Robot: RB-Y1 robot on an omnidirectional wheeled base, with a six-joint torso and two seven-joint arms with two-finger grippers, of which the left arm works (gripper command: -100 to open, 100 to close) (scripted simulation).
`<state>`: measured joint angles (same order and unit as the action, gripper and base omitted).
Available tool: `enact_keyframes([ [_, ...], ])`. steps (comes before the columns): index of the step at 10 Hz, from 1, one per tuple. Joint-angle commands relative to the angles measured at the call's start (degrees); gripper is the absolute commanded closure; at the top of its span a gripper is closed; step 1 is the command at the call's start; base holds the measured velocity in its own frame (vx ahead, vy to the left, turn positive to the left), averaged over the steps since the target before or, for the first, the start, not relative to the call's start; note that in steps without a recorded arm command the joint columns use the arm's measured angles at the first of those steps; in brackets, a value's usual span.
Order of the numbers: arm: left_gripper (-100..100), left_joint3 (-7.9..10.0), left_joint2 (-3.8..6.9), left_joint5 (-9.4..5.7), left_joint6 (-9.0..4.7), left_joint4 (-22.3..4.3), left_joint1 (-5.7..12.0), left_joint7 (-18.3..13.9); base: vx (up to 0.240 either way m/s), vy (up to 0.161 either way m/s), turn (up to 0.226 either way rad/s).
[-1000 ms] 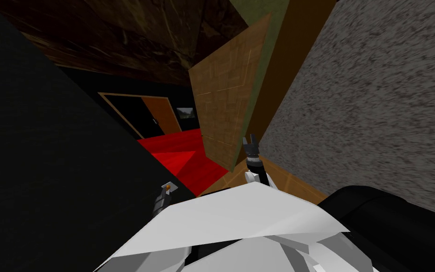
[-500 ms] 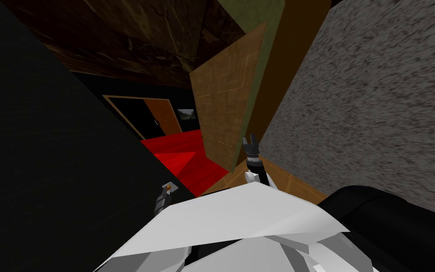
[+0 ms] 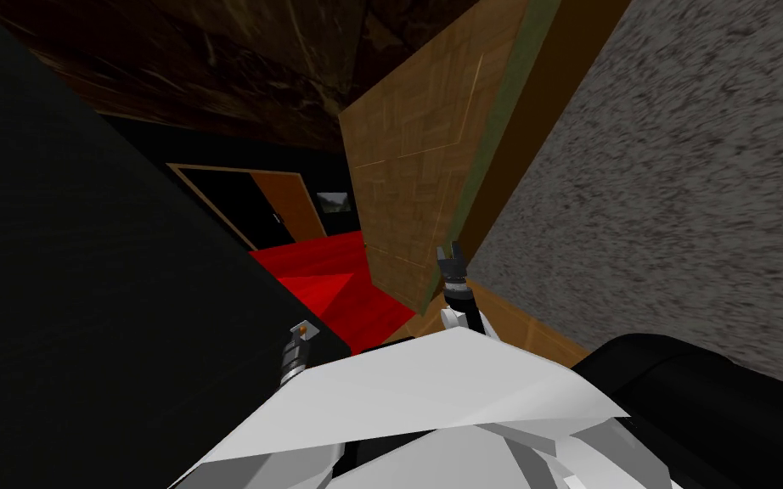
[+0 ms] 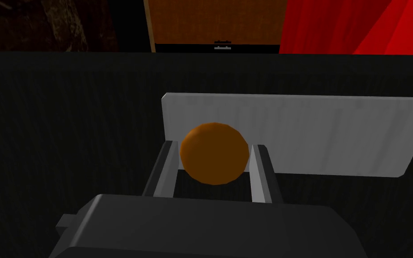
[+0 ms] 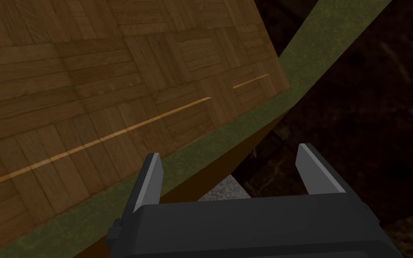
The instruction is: Push the door open
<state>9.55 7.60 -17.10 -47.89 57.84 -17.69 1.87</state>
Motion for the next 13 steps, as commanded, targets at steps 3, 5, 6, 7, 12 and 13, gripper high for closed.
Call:
enact_keyframes([
  [3, 100, 3.17, -0.97, -2.35, -1.38, -3.16, 4.01, 4.01, 0.121, 0.065, 0.02],
  [5, 100, 4.57, -1.77, -3.58, -1.47, -4.46, 6.09, 6.18, 0.086, 0.068, 0.027],
  [6, 100, 5.29, -2.2, -4.21, -1.51, -5.13, 7.15, 7.29, 0.095, 0.08, 0.049],
  [7, 100, 6.0, -2.63, -4.84, -1.56, -5.8, 8.22, 8.41, 0.096, 0.083, 0.085],
  [12, -100, 6.14, -3.31, -5.39, 1.76, -5.15, 9.17, 9.09, -0.077, -0.107, 0.044],
  [13, -100, 6.17, -3.49, -5.49, 2.61, -4.78, 9.26, 9.18, -0.139, -0.221, 0.044],
])
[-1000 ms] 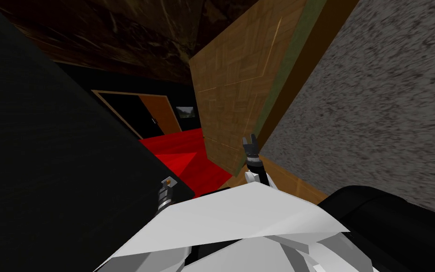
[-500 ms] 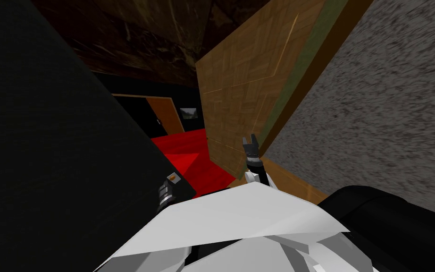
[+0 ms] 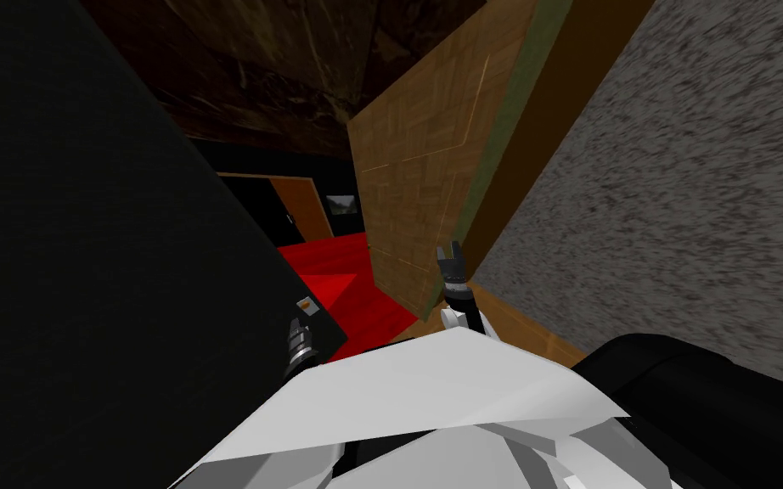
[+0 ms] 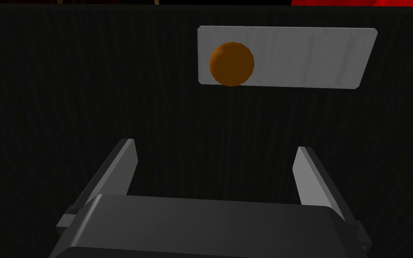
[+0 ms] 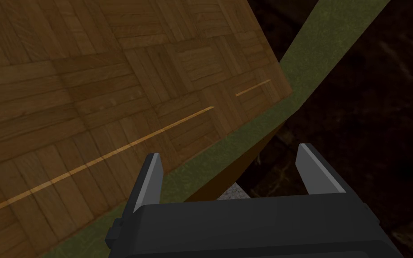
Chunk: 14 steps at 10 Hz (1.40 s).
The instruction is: Push the door open
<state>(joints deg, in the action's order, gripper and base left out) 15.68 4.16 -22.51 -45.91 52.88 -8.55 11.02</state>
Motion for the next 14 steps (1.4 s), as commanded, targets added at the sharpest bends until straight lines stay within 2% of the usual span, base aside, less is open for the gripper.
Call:
enact_keyframes([
  [1, -100, 0.06, -0.27, -0.17, 1.39, 0.51, 0.2, 0.12, -0.146, -0.201, 0.042],
  [2, -100, 0.08, -0.6, -0.27, 2.25, 0.89, 0.3, 0.22, -0.158, -0.174, 0.05],
  [4, -100, 0.17, -0.23, -0.28, 1.59, 0.65, 0.12, 0.17, 0.009, -0.021, -0.003],
  [8, -100, 0.47, -0.1, -0.42, 0.61, -0.1, 0.21, 0.23, 0.171, 0.119, -0.03],
  [12, -100, 0.78, -0.56, -0.57, -0.44, -0.91, 0.3, 0.29, 0.168, 0.126, -0.03],
  [13, -100, 0.72, -0.48, -0.54, -0.26, -0.76, 0.24, 0.27, 0.061, 0.032, 0.003],
  [14, 100, 0.72, -0.48, -0.54, -0.26, -0.76, 0.24, 0.27, -0.012, -0.007, -0.004],
])
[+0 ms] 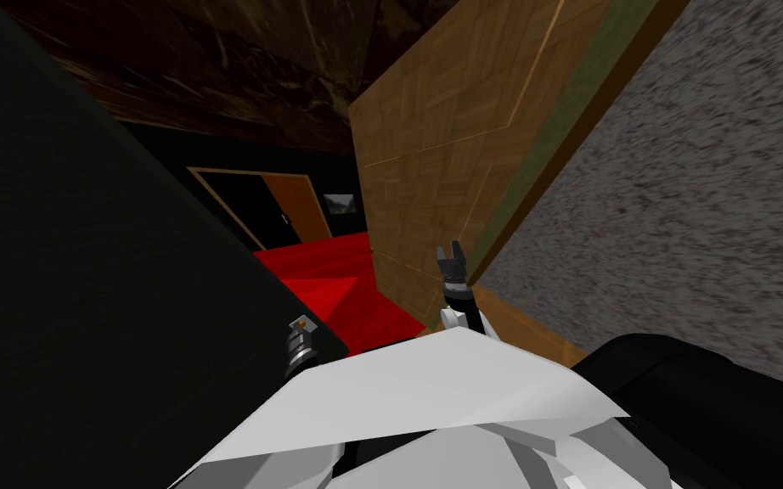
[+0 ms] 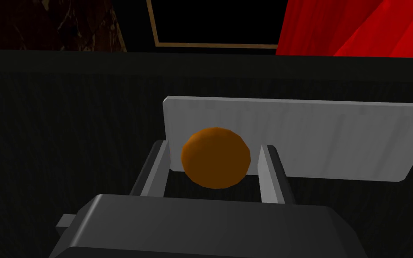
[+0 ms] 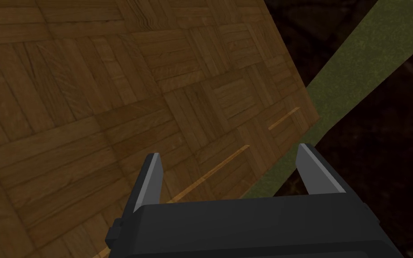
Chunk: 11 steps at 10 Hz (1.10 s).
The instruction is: Push the door open
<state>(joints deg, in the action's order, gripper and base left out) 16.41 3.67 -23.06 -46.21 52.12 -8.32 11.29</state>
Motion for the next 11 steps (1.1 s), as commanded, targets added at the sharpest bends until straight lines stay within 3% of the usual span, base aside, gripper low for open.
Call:
enact_keyframes([
  [1, 100, 0.0, 0.01, 0.0, 0.03, 0.0, 0.01, 0.0, -0.024, -0.013, -0.003],
  [5, 100, 0.0, 0.01, 0.0, 0.03, 0.0, 0.01, 0.0, -0.006, -0.003, -0.001],
  [6, 100, 0.92, 0.44, -1.42, -0.5, -0.85, 1.07, 1.72, 0.072, 0.07, 0.055],
  [11, 100, 2.77, 0.82, -4.17, -1.81, -2.25, 3.2, 4.95, 0.114, 0.145, 0.039],
])
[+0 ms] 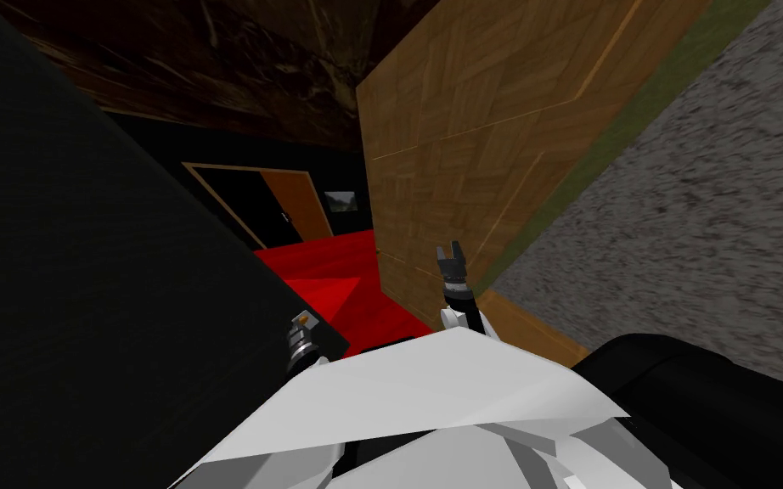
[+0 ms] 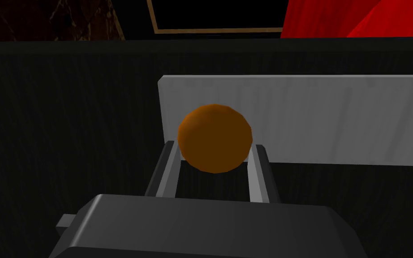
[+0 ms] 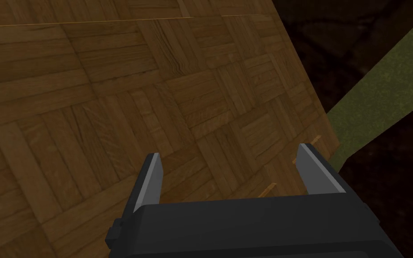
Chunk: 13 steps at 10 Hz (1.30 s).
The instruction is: Push the door open
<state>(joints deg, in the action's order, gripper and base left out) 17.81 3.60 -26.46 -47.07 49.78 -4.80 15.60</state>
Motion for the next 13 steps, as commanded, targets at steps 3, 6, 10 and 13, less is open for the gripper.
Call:
enact_keyframes([
  [3, -100, 2.38, 0.23, -1.8, -0.5, -0.47, 0.94, 2.14, -0.029, -0.003, 0.015],
  [6, -100, 4.67, -1.94, -3.44, -0.06, -0.39, 2.36, 5.12, -0.149, -0.208, -0.075],
  [10, -100, 5.81, -2.11, -4.38, -0.76, -0.84, 3.25, 6.94, -0.031, -0.087, -0.049],
  [13, -100, 5.94, -1.64, -4.62, -2.03, -1.64, 3.72, 7.56, 0.118, 0.212, -0.053],
])
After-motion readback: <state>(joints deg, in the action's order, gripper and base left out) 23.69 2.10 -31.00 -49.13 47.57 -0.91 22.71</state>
